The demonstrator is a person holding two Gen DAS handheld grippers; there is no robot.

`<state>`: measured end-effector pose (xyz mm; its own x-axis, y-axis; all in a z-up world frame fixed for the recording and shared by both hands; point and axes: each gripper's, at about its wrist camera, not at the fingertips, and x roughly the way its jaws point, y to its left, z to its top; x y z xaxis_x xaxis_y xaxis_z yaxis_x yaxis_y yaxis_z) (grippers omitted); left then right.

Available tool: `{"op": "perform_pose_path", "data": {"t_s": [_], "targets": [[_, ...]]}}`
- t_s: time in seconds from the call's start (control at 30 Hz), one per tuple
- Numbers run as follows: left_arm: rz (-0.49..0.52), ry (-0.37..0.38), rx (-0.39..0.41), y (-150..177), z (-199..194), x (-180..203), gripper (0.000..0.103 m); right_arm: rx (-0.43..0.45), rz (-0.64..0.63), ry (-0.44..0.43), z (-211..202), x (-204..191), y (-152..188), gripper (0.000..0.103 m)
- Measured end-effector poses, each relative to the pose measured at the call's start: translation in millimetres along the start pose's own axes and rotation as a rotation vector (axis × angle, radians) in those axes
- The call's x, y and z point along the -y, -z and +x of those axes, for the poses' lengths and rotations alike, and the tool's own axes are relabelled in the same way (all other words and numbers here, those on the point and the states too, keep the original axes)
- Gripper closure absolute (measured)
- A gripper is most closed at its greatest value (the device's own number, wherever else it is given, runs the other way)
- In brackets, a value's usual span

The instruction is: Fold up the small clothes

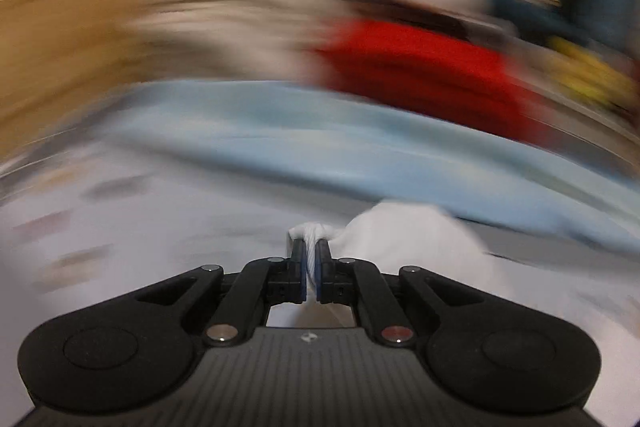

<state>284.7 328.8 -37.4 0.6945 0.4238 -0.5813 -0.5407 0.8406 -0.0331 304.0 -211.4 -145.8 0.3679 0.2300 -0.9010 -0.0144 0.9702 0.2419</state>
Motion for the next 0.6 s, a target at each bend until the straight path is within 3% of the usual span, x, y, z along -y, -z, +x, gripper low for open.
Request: {"op": "perform_pose_path", "data": {"t_s": [0.07, 0.1, 0.17, 0.23, 0.33, 0.47, 0.53, 0.6], "targets": [[-0.213, -0.296, -0.106, 5, -4, -92, 0.091, 0.002, -0.014, 0.001, 0, -2, 0, 0.075], [-0.315, -0.351, -0.149, 10, -9, -122, 0.091, 0.005, -0.02, 0.004, -1, -2, 0, 0.075], [-0.429, -0.309, -0.139, 25, -27, -149, 0.083, 0.01, -0.021, 0.018, 0, -2, -1, 0.075], [-0.405, -0.242, -0.164, 31, -27, -139, 0.073, 0.009, -0.02, 0.033, 2, 0, -1, 0.073], [-0.351, -0.032, -0.25, 37, -5, -119, 0.071, 0.008, -0.023, 0.053, 5, 0, 0, 0.073], [-0.276, 0.11, -0.374, 65, 36, -91, 0.071, 0.008, -0.042, 0.069, 6, -1, 1, 0.073], [-0.241, 0.101, -0.474, 85, 67, -86, 0.071, 0.006, -0.045, 0.073, 7, -2, 1, 0.073], [-0.196, 0.02, -0.577, 109, 92, -95, 0.072, 0.005, -0.051, 0.076, 8, -3, 0, 0.072]]}}
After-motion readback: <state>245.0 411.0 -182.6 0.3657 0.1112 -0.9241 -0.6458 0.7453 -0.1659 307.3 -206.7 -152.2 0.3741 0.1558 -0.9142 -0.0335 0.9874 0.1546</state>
